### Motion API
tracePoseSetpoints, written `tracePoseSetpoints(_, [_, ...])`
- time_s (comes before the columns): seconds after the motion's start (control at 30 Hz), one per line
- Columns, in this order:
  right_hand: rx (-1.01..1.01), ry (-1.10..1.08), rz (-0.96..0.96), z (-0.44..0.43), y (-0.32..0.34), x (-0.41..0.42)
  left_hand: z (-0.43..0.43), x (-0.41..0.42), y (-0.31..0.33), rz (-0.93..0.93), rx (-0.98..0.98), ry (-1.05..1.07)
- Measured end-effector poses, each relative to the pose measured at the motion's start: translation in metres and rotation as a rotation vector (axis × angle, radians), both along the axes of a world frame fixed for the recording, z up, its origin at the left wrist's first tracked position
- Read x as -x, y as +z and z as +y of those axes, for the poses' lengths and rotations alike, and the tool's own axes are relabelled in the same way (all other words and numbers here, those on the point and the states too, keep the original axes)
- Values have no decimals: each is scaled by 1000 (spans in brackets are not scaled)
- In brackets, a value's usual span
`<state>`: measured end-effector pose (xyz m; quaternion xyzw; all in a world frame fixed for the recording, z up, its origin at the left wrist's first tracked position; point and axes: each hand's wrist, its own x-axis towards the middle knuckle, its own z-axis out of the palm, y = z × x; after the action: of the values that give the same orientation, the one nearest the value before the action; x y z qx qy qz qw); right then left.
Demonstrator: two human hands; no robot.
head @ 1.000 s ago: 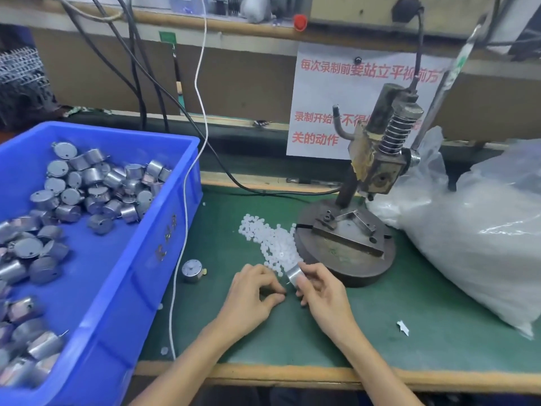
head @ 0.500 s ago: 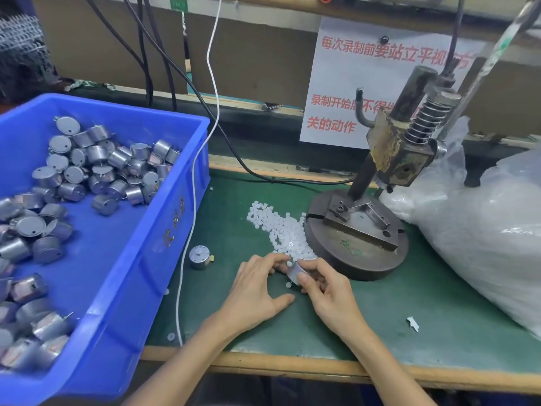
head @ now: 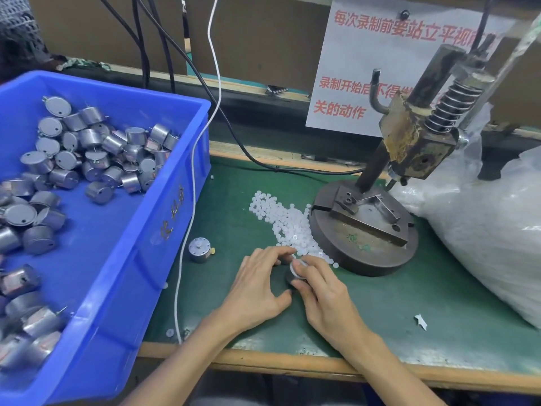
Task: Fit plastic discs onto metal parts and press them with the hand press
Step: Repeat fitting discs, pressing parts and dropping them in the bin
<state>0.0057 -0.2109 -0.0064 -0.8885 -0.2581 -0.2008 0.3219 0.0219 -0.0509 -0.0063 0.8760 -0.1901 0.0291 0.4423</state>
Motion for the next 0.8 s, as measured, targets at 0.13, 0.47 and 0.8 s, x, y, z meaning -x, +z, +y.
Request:
tracePoseSetpoints(0.13, [15,39,19,-2,4,0,-1,1,1,7,3,-4])
tracePoseSetpoints(0.47, [122,31,15,2,8,1,-1,9,4,-9,-50,45])
tracePoseSetpoints(0.8, [114,14,58,3,6,4,-4,17,10,-44,-92,106])
